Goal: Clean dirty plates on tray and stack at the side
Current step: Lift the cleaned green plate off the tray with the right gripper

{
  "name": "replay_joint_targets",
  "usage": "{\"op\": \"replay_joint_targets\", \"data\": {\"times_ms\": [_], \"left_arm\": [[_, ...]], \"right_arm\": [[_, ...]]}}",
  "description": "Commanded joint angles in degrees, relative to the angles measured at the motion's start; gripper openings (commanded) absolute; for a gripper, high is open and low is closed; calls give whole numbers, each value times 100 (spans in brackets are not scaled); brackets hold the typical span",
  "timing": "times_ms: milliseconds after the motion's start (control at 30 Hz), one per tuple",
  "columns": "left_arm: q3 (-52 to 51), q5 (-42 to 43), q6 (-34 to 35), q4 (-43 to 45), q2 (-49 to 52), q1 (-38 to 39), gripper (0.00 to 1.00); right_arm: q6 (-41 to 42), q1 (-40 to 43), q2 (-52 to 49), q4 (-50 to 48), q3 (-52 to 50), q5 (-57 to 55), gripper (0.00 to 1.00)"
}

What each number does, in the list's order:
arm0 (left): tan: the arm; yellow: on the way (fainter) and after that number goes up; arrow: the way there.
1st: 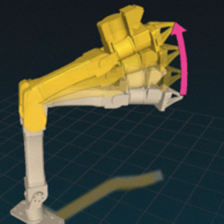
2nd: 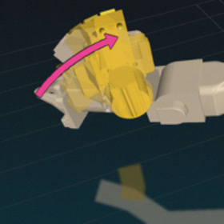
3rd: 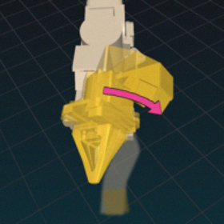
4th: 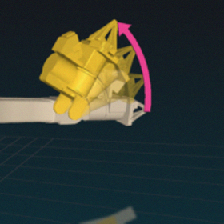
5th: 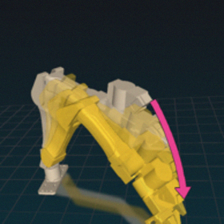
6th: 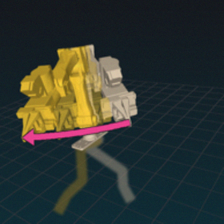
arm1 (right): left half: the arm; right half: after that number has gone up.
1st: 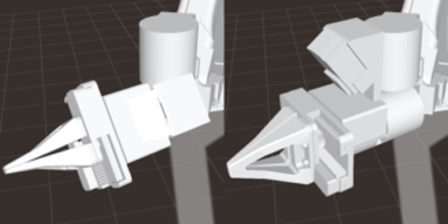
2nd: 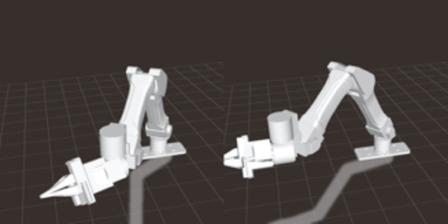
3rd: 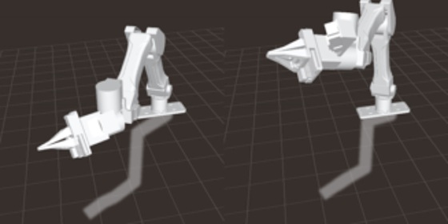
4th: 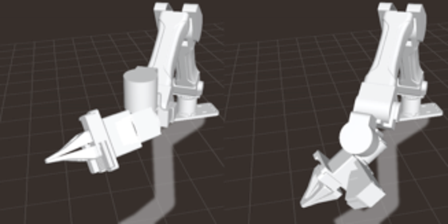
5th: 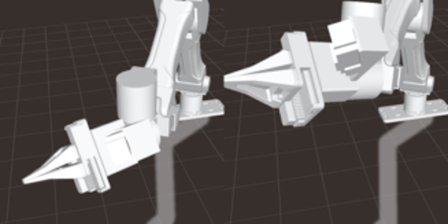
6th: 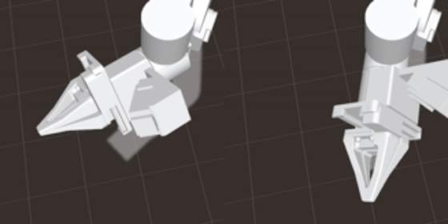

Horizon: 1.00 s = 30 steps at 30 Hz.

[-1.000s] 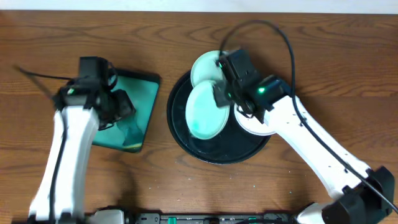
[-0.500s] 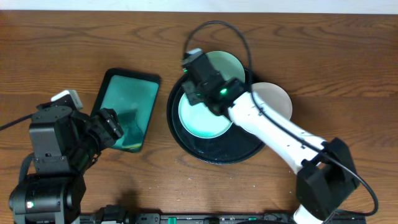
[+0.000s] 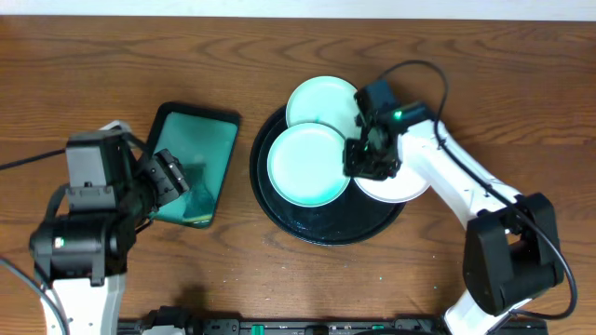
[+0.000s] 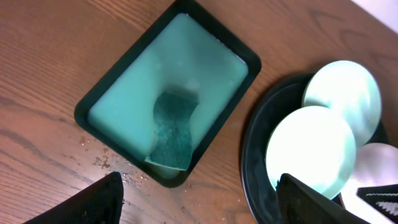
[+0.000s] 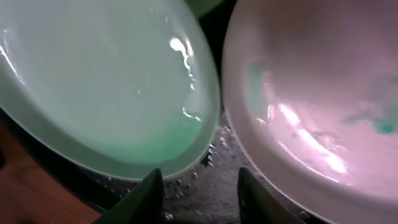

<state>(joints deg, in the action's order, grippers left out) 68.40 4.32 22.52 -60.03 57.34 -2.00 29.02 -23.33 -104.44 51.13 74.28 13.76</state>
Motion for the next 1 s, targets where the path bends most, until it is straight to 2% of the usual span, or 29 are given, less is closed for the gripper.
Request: {"op": "replay_joint_targets", "data": {"times_ms": [0,133,233,300,367,400,533,633,767,833,900,967], "left_arm": [[105,-33,44,-15,245,-20,79],[105,-31,44,-83,492,-17,79],[105,-31,44,-153,601,-20,79],[105,-31,11,-201,623,-20,79],[105,-31,-46,-210,621,-20,79],[105,-31,-44,-212,614,-20,79],[105,-31,-44,-345,555,-20,79],[105,-31,-46,-448,503,-20,79],[105,-28,-46,-542,461,-17,79],[105,-28,-46,-586,409,-17,79],[105,-28,-46,-632,310,-20,79],[105,-28,-118,-671,186,-20,79]], "right_arm": [[262,-81,-4,-507,-487,581,39],[815,-205,-4,-872,-846,48,41],[907,-345,-4,-1187,-973,-243,41],[907,-422,-4,-1552,-1071,-236,32],[938,-503,-9,-1845,-1150,-341,14],[1038,-540,-11,-1928,-1169,-485,12],[1386,-638,-15,-1939,-1187,-992,13],[1427,-656,-26,-1945,-1224,-1058,23],[1423,-656,-96,-2076,-1287,-1099,22],[1423,-656,-168,-2245,-1333,-1093,19],[1322,-656,-254,-2422,-1335,-1093,4],[1029,-651,-249,-2570,-1331,-1093,1]]}}
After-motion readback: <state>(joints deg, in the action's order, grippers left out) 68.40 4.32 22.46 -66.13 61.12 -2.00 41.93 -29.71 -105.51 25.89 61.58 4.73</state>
